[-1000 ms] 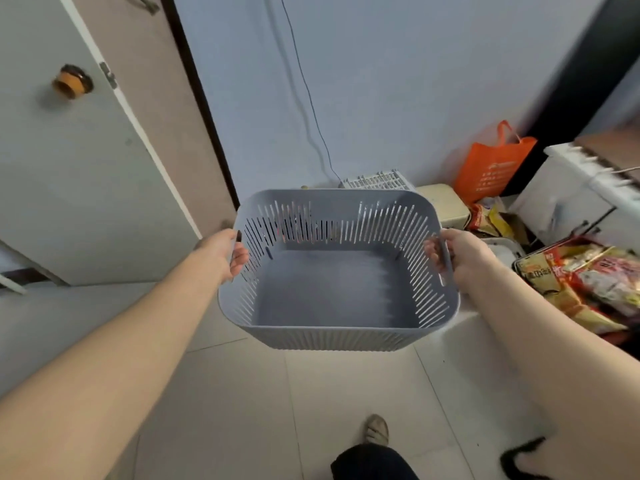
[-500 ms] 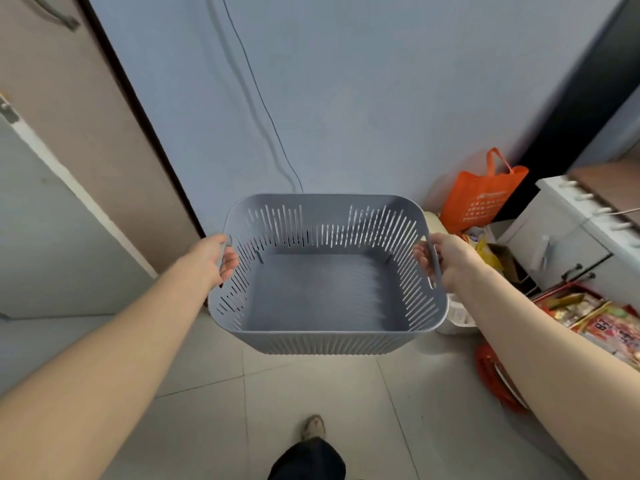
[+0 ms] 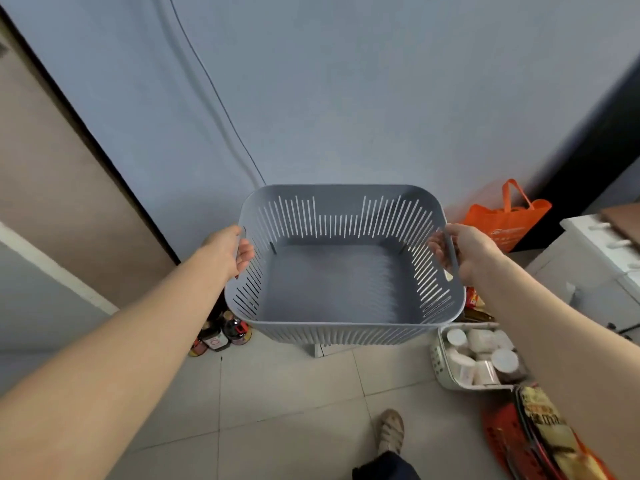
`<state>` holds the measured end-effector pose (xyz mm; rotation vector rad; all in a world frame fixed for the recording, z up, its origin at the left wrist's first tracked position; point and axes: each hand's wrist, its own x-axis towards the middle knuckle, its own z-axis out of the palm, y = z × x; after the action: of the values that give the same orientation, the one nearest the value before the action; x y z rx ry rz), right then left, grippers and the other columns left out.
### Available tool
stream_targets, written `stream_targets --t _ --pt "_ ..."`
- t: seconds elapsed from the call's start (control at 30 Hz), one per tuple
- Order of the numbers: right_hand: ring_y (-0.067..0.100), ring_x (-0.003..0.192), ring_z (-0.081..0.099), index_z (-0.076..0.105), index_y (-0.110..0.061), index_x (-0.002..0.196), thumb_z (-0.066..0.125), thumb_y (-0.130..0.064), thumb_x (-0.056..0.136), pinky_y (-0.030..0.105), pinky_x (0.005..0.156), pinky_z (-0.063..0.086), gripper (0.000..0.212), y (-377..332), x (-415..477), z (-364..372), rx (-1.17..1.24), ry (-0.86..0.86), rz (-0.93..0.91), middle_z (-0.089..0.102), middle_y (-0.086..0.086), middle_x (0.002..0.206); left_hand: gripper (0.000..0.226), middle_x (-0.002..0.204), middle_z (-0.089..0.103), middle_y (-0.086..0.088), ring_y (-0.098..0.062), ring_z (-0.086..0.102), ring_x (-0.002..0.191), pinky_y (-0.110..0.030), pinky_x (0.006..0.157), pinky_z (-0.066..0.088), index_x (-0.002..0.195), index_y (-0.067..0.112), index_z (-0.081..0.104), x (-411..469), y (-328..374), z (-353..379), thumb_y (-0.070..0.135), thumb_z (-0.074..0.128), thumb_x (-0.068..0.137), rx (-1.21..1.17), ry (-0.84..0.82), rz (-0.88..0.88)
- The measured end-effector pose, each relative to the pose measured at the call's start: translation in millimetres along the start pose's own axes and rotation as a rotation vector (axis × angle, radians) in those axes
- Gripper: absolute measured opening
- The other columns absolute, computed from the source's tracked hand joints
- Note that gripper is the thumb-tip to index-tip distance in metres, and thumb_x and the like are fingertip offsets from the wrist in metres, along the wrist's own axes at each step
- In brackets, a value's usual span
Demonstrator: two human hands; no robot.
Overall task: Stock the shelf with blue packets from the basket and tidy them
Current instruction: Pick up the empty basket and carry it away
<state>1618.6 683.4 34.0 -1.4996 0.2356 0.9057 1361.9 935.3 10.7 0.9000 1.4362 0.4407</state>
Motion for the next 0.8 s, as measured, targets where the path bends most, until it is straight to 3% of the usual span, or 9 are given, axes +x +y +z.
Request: stream_targets --t 0.1,0.17,0.37,0.53,0.7,0.8 --pt "0.008 0.042 0.054 0.056 -0.007 0.074 0.041 -0.028 0.098 0.014 0.043 0.045 0.035 -28.4 46.6 0.5 -0.033 -0.035 0.014 0.057 0.003 0.049 0.025 0.069 0.058 -0.002 -0.013 0.055 0.059 -0.026 0.058 0.042 0.080 0.011 0.057 18.3 10.0 36.5 0.031 0.051 0.092 -0.015 0.053 -0.021" --pt "0.009 0.043 0.054 0.057 -0.007 0.073 0.041 -0.029 0.097 0.015 0.044 0.046 0.037 -46.7 77.4 1.3 -0.071 -0.044 0.028 0.057 0.003 0.045 0.023 0.070 0.058 -0.002 -0.012 0.055 0.059 -0.026 0.059 0.043 0.082 0.011 0.058 30.0 14.2 58.9 0.032 0.052 0.092 -0.043 0.081 -0.036" --pt "0.009 0.044 0.054 0.058 -0.008 0.077 0.042 -0.030 0.097 0.015 0.041 0.047 0.034 -83.8 158.7 9.9 -0.156 -0.091 0.063 0.058 0.005 0.063 0.030 0.067 0.055 -0.001 -0.011 0.052 0.057 -0.023 0.057 0.039 0.072 0.012 0.053 60.1 16.0 107.8 0.033 0.048 0.093 -0.097 0.125 -0.082" --pt "0.007 0.041 0.055 0.058 -0.007 0.076 0.042 -0.028 0.097 0.015 0.042 0.046 0.033 -94.6 211.1 31.4 -0.201 -0.085 0.089 0.059 0.003 0.058 0.033 0.067 0.054 -0.001 -0.011 0.051 0.057 -0.022 0.055 0.037 0.069 0.012 0.051 98.2 22.8 132.3 0.034 0.048 0.094 -0.105 0.162 -0.128" --pt "0.011 0.056 0.054 0.059 -0.006 0.080 0.043 -0.029 0.097 0.018 0.056 0.046 0.033 -93.6 258.8 47.1 -0.245 -0.027 0.098 0.058 0.006 0.067 0.034 0.067 0.055 -0.001 -0.011 0.052 0.058 -0.023 0.054 0.038 0.069 0.012 0.052 146.5 28.2 154.0 0.035 0.048 0.094 -0.070 0.159 -0.169" --pt "0.012 0.054 0.053 0.059 -0.005 0.082 0.043 -0.027 0.098 0.017 0.048 0.045 0.032 -89.2 285.8 54.6 -0.303 0.016 0.104 0.059 0.007 0.068 0.034 0.067 0.054 -0.001 -0.010 0.051 0.057 -0.022 0.054 0.038 0.069 0.012 0.051 171.7 29.8 166.1 0.035 0.047 0.094 -0.060 0.152 -0.186"
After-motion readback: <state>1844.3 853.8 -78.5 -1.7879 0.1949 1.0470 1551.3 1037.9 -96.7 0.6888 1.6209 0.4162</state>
